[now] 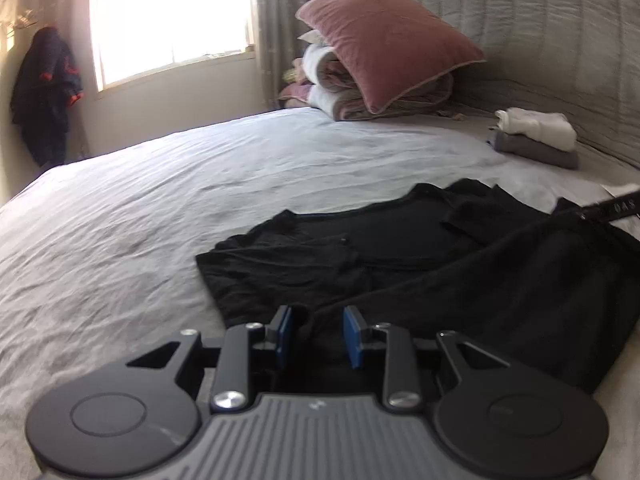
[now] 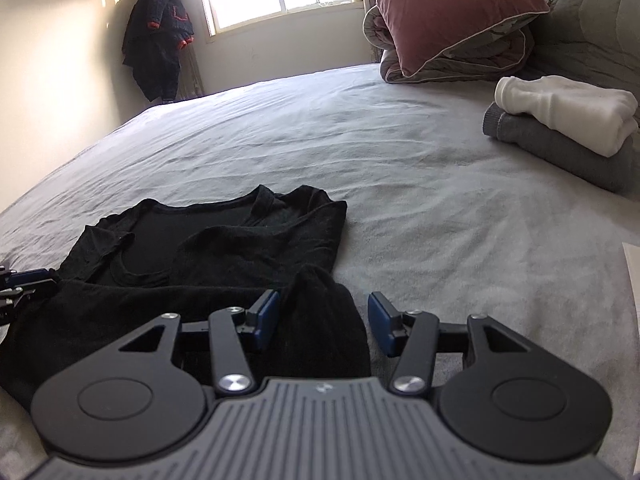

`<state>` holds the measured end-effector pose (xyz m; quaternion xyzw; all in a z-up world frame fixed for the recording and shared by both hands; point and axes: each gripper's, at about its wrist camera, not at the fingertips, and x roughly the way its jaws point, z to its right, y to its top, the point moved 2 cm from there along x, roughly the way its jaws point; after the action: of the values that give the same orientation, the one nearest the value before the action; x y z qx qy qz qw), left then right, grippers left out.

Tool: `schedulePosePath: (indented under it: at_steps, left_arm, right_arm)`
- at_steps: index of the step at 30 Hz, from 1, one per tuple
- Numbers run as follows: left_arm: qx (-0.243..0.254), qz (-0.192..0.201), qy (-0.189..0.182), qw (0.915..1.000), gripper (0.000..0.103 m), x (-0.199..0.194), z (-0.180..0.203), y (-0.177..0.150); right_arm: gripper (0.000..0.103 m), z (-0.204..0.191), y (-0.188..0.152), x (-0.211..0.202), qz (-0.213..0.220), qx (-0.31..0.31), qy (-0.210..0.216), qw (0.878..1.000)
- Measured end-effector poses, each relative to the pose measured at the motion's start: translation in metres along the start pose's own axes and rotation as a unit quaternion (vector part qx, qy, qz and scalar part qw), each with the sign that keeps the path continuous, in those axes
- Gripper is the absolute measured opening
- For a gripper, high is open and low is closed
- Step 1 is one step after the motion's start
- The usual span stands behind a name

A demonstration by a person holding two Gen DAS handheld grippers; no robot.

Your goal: Fold clothes

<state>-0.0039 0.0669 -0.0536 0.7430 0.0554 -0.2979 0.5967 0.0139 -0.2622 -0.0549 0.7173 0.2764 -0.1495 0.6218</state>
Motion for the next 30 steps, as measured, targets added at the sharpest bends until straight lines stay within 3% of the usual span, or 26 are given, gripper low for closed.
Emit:
schedulePosePath:
  at_steps: [9,15,19,20,22,25,30]
  left_arm:
    - [0.0,-0.015,0.001,0.9999,0.031,0.003,0.001,-0.003]
    - [-0.066,-0.026,0.003,0.9975,0.036,0.01,-0.017,-0.002]
    - [-0.129,-0.028,-0.006,0.9913,0.035,0.014,-0.031,-0.001]
    - [-0.144,-0.03,-0.006,0.989,0.034,0.016,-0.034,-0.001]
    - [-0.171,-0.038,0.0,0.9846,0.007,0.019,-0.04,-0.001]
    - [-0.188,-0.047,0.002,0.9811,0.005,0.022,-0.041,-0.003]
    - [-0.184,-0.028,0.024,0.9822,0.003,0.018,-0.036,-0.003]
  right_arm:
    - [0.055,-0.002,-0.004,0.002,-0.001,-0.009,-0.005,1.0]
    - [0.058,-0.003,-0.004,0.004,-0.004,-0.008,-0.007,1.0]
    - [0.059,-0.003,-0.004,0.005,-0.005,-0.005,-0.006,1.0]
    - [0.059,-0.003,-0.004,0.005,-0.005,-0.005,-0.006,1.0]
    - [0.059,-0.002,-0.004,0.005,-0.003,-0.002,-0.005,1.0]
    - [0.058,0.0,-0.004,0.003,0.002,0.005,0.0,1.0]
    - [0.015,-0.001,-0.004,0.001,0.011,0.002,0.008,1.0]
